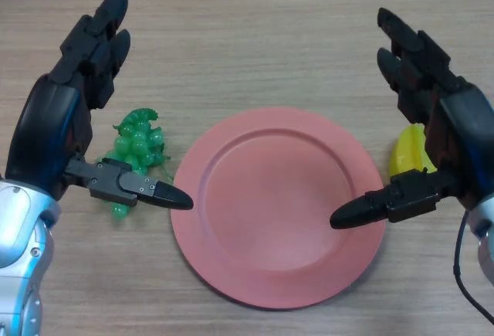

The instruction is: Pick up the yellow starfruit and place it on the plate

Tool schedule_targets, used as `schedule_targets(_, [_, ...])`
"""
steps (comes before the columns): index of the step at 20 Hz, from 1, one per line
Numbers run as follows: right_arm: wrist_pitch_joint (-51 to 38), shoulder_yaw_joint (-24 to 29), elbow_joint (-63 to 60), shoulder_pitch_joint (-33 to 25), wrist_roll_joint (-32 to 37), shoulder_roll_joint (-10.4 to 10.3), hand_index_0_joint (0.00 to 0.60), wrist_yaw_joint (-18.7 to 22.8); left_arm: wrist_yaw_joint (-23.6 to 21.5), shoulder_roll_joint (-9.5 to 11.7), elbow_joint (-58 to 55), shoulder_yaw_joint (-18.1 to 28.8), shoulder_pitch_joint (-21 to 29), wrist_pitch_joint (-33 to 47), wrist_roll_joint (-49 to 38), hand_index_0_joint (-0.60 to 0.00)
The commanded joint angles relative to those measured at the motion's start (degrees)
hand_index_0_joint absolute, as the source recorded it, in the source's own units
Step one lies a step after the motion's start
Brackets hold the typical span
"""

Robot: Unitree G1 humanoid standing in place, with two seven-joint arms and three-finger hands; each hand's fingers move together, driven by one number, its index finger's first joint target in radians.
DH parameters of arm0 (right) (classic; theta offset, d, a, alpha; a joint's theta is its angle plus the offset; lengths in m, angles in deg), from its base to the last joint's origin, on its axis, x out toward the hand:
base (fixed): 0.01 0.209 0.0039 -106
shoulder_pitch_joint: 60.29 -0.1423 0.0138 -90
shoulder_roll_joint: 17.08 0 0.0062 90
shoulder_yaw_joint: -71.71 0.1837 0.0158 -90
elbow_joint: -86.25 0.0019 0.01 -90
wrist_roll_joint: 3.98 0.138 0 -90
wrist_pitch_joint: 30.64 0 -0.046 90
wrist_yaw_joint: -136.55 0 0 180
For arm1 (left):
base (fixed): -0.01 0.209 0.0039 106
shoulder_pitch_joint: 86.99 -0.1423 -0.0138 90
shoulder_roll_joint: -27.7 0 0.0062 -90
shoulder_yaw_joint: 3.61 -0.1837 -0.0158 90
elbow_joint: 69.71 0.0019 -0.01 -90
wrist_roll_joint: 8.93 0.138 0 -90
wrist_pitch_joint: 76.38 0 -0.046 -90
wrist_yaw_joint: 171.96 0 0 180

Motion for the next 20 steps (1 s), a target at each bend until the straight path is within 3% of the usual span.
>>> schedule_targets(1, [-9.5, 3.6, 2.1, -1.9, 1.7, 1.2, 0.0, 1.1, -0.2, 1.4, -3.5, 3.1, 2.0, 8.4, -0.2, 0.0])
schedule_targets(6, [-8.7, 3.6, 2.3, -2.0, 1.3, 1.2, 0.0, 0.9, 0.2, 1.4, -3.8, 3.6, 1.5, 7.6, -0.4, 0.0])
schedule_targets(8, [-10.2, 4.4, 0.5, -1.8, 0.8, 2.0, 0.0, -1.0, 0.4, 1.6, -4.3, 3.9, 1.3, 7.0, -0.7, 0.0])
schedule_targets(13, [-26.8, 7.8, -16.0, -6.9, -0.1, 5.0, 0.0, -4.5, 1.1, 0.9, -8.7, 3.7, -0.3, 5.3, -0.2, 0.0])
schedule_targets(20, [-37.2, 9.9, -37.5, -13.7, -5.0, 9.7, 0.0, -5.6, 1.7, 0.3, -12.1, 3.2, -2.3, 4.2, 1.0, 0.0])
